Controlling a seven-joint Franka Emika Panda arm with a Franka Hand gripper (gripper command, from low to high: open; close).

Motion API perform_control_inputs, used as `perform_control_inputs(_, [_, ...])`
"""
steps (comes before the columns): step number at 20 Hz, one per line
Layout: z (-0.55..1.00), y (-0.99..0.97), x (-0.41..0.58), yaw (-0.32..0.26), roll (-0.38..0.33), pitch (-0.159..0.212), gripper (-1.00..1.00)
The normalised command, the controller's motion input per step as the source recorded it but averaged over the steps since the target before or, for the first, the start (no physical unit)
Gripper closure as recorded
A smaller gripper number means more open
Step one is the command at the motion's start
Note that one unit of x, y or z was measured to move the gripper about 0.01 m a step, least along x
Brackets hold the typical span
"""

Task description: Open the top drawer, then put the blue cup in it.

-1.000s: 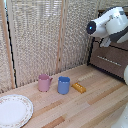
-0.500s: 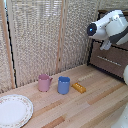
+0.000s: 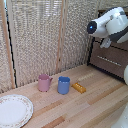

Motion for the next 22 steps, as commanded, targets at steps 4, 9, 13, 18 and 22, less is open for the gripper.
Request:
perform_control_inputs(4, [0.00,0.98,0.000,0.000,0.041,0.062,1.00])
perform_control_inputs(9, [-0.01,0.93,0.129,-0.035,0.024,0.028,1.00])
perform_control_inputs(13, [0.00,0.85,0.201,-0.092,-0.014,0.000,1.00])
perform_control_inputs(18, [0.00,0.48,0.500,-0.140,-0.004,0.003,1.00])
perform_control_inputs(22, [0.00,0.32,0.618,-0.133,-0.001,0.026,1.00])
